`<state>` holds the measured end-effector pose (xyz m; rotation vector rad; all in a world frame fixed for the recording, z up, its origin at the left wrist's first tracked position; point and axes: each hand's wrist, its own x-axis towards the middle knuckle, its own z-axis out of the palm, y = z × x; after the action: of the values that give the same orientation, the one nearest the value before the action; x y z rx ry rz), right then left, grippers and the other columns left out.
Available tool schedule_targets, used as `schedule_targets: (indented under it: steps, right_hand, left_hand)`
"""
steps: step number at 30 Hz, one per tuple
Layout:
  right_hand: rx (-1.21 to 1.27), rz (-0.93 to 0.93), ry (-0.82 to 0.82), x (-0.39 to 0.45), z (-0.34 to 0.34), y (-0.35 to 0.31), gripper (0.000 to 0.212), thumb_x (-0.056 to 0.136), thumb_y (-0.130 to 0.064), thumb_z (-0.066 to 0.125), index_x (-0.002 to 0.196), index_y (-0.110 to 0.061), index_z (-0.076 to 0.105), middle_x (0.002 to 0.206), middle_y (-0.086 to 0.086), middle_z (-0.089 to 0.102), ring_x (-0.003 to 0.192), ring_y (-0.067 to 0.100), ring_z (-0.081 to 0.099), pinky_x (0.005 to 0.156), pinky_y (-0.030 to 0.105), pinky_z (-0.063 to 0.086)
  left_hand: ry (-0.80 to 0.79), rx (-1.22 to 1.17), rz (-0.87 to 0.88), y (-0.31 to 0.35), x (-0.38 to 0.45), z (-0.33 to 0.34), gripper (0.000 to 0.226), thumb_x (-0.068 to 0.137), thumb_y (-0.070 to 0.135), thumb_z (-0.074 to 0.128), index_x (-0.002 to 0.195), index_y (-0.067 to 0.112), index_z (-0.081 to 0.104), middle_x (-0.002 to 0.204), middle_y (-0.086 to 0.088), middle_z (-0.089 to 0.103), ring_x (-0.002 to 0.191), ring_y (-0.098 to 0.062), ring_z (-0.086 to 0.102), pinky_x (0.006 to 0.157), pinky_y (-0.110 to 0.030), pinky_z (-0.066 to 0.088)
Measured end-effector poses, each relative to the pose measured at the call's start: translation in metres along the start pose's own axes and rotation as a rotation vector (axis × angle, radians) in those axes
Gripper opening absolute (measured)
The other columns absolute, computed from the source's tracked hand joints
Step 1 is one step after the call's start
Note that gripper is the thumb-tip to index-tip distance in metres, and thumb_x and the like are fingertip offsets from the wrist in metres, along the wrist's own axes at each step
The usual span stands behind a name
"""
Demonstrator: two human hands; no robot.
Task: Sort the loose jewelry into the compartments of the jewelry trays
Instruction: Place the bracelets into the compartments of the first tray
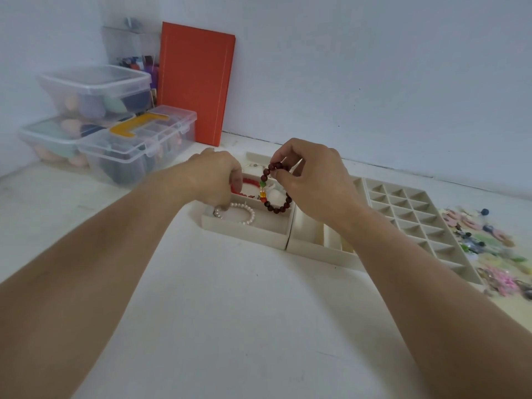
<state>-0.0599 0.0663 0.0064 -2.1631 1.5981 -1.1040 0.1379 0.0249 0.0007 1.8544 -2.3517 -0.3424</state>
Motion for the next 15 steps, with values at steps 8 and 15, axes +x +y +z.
schedule_targets:
  steps: [8,15]
  right_hand:
    - [-0.020,-0.009,0.007,0.000,0.001,0.001,0.011,0.087,-0.028,0.070,0.086,-0.037,0.065,0.079,-0.022,0.068,0.064,0.006,0.064,0.070,0.037,0.057]
    - [-0.018,-0.006,-0.004,-0.001,0.001,0.000,0.012,0.087,-0.027,0.071,0.085,-0.038,0.065,0.079,-0.021,0.069,0.067,0.007,0.065,0.072,0.038,0.057]
  left_hand:
    - [-0.156,0.023,0.094,0.011,-0.008,-0.001,0.034,0.074,0.003,0.070,0.070,0.036,0.074,0.080,0.013,0.073,0.082,-0.012,0.069,0.069,-0.025,0.056]
    - [-0.192,0.127,0.105,0.017,-0.014,-0.007,0.045,0.079,0.000,0.059,0.106,0.031,0.076,0.084,0.017,0.063,0.094,-0.014,0.065,0.063,-0.019,0.046]
